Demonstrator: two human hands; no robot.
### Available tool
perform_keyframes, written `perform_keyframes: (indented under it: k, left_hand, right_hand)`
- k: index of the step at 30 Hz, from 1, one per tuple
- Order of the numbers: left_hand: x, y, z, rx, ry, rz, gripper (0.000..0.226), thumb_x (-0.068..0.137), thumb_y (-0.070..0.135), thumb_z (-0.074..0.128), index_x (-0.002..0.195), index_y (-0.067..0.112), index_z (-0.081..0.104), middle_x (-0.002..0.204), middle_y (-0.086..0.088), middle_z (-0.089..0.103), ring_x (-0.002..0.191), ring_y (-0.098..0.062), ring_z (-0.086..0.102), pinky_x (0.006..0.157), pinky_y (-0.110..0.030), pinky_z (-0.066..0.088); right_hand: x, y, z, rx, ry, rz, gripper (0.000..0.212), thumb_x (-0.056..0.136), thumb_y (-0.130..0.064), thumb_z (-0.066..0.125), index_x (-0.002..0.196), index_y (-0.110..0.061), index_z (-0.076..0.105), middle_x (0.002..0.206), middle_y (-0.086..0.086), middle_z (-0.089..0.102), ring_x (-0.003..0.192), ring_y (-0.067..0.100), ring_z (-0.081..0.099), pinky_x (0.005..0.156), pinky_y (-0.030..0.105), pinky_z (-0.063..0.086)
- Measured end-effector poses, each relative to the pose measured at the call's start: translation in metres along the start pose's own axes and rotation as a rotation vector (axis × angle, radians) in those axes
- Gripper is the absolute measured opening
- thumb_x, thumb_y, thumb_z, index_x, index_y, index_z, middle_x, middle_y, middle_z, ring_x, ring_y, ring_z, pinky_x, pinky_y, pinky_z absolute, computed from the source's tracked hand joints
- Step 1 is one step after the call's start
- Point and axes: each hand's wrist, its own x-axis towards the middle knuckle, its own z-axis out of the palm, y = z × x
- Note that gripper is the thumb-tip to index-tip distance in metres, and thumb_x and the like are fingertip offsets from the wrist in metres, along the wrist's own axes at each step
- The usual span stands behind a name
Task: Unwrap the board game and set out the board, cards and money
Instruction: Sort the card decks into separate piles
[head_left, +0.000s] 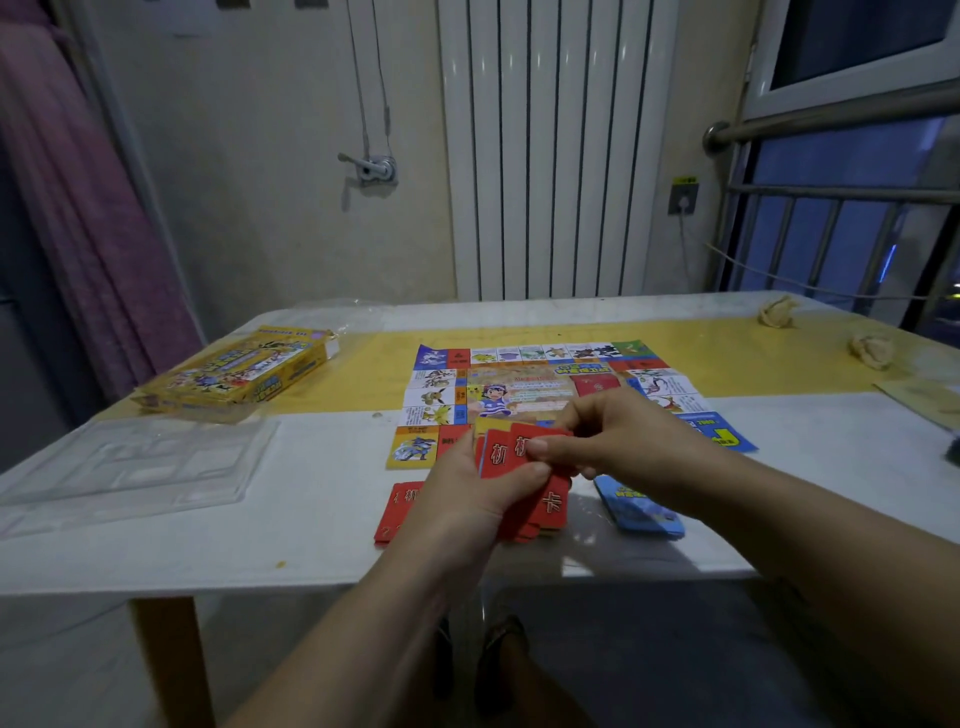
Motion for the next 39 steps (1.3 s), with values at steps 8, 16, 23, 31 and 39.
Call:
perform_keyframes:
  k: [8, 16, 23, 31, 39]
  left_hand:
    - [-0.005, 0.004, -0.004, -0.060, -0.105, -0.016, 0.024, 0.092, -0.002, 0.049, 0.110, 0.012, 0.058, 0.086, -0.009, 0.073, 0.072, -0.020, 0.070, 0.056, -0.028, 0.056]
    - [0.002, -0.001, -0.003, 0.008, 0.047, 0.038, 0.019, 0.083, 0.004, 0.065, 0.097, 0.017, 0.061, 0.083, -0.003, 0.075, 0.075, -0.018, 0.072, 0.064, -0.031, 0.059]
    - [0.002, 0.014, -0.025, -0.184, 0.235, 0.021, 0.014, 0.095, 0.008, 0.047, 0.090, 0.012, 0.060, 0.062, -0.003, 0.069, 0.047, -0.009, 0.062, 0.040, -0.019, 0.046]
    - [-0.005, 0.042, -0.091, -0.618, 0.319, -0.011, 0.036, 0.098, 0.011, 0.040, 0.126, 0.033, 0.047, 0.097, -0.012, 0.060, 0.085, -0.024, 0.059, 0.058, -0.049, 0.056]
    - [-0.015, 0.038, -0.103, -0.641, 0.295, -0.118, 0.027, 0.099, 0.016, 0.041, 0.121, 0.023, 0.053, 0.100, -0.018, 0.055, 0.079, -0.025, 0.055, 0.054, -0.030, 0.056]
  right_hand:
    - [-0.005, 0.007, -0.011, 0.022, 0.031, 0.031, 0.010, 0.087, -0.021, 0.065, 0.078, -0.020, 0.071, 0.066, -0.006, 0.068, 0.053, -0.002, 0.054, 0.056, 0.018, 0.043]
    - [-0.006, 0.004, -0.006, 0.044, 0.073, 0.044, 0.009, 0.084, -0.027, 0.069, 0.076, -0.023, 0.068, 0.073, 0.002, 0.070, 0.057, 0.006, 0.055, 0.062, 0.023, 0.046]
    - [0.008, -0.002, 0.001, 0.142, 0.152, 0.009, 0.005, 0.086, -0.020, 0.067, 0.081, -0.021, 0.065, 0.073, -0.008, 0.068, 0.061, -0.005, 0.061, 0.054, 0.009, 0.041]
    - [0.036, -0.017, 0.070, 0.051, 0.025, 0.012, 0.023, 0.082, -0.019, 0.073, 0.104, -0.016, 0.067, 0.101, 0.008, 0.068, 0.089, 0.016, 0.064, 0.078, 0.028, 0.054]
    - [0.041, -0.014, 0.093, -0.471, 0.231, -0.188, 0.045, 0.078, -0.051, 0.068, 0.119, -0.034, 0.061, 0.121, -0.010, 0.059, 0.117, 0.012, 0.049, 0.098, 0.039, 0.037]
